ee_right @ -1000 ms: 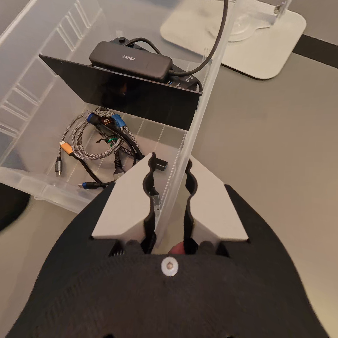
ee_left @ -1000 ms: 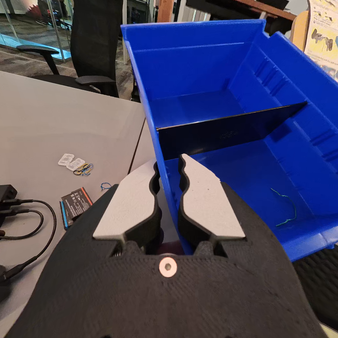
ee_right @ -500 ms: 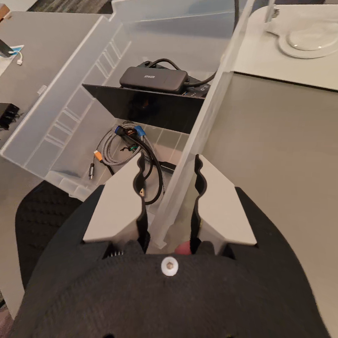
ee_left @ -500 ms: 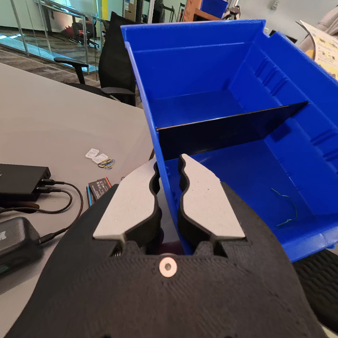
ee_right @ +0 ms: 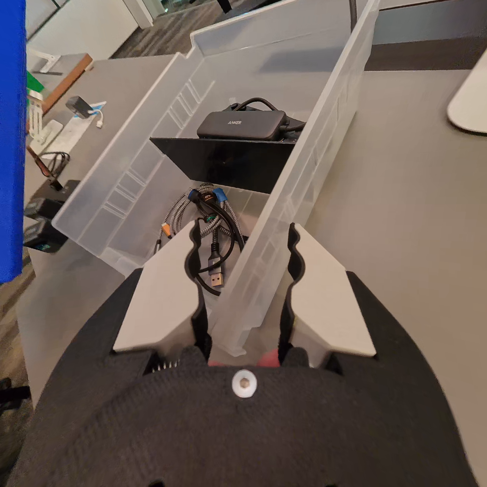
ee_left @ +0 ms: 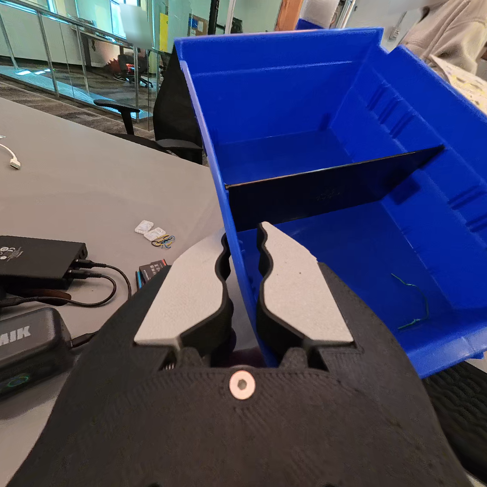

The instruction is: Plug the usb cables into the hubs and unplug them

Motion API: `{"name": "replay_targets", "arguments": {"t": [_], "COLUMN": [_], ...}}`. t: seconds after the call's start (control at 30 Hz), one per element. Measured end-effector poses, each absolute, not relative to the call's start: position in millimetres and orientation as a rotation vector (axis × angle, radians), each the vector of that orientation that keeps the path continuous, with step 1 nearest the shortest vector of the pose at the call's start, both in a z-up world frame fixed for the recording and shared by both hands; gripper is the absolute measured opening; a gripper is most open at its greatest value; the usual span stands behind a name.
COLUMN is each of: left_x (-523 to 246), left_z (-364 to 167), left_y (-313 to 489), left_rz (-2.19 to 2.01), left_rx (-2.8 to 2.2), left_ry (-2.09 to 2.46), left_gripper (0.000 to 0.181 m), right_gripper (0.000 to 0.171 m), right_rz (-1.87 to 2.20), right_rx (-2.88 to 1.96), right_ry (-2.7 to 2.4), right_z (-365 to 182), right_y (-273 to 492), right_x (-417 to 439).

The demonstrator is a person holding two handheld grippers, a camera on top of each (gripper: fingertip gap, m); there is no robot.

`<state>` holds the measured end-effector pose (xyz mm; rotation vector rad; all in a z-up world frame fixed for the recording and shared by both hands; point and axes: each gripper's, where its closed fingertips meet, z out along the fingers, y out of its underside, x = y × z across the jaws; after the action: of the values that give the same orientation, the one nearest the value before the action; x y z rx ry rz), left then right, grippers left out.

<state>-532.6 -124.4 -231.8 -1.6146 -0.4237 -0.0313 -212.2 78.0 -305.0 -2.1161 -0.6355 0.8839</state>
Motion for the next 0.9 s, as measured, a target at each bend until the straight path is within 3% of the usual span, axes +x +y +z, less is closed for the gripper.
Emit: {"name": "replay_targets", "arguments": {"t": [0.03,0.37,0.57,0.9], "left_x": [-534,-558,-570,-576], "left_z": [-231,-231,-230,-225], "left_y": [-126,-140,-149,-156], "left_rz": [-0.030,0.021,0.030,0.022], "left_rx": [-1.610,-1.586,-1.575,-1.551], "left_ry": [-0.426,-0.460,-0.462,-0.459], "left_gripper": [0.018,0.017,0.018,0.018], "right_gripper": [0.066,0.069,0.088,0.077], "right_rz": [0.903,1.064,1.155,1.193], "right_rx": [-2.112,-2.097,-2.081,-2.051], "right_ry": [-0.624,-0.557,-0.594,-0.623], "right_z": [-304,-300,-294,-289], "right_y": [79,85,67,45], "right_x": [-220,-293,-325,-348]}}
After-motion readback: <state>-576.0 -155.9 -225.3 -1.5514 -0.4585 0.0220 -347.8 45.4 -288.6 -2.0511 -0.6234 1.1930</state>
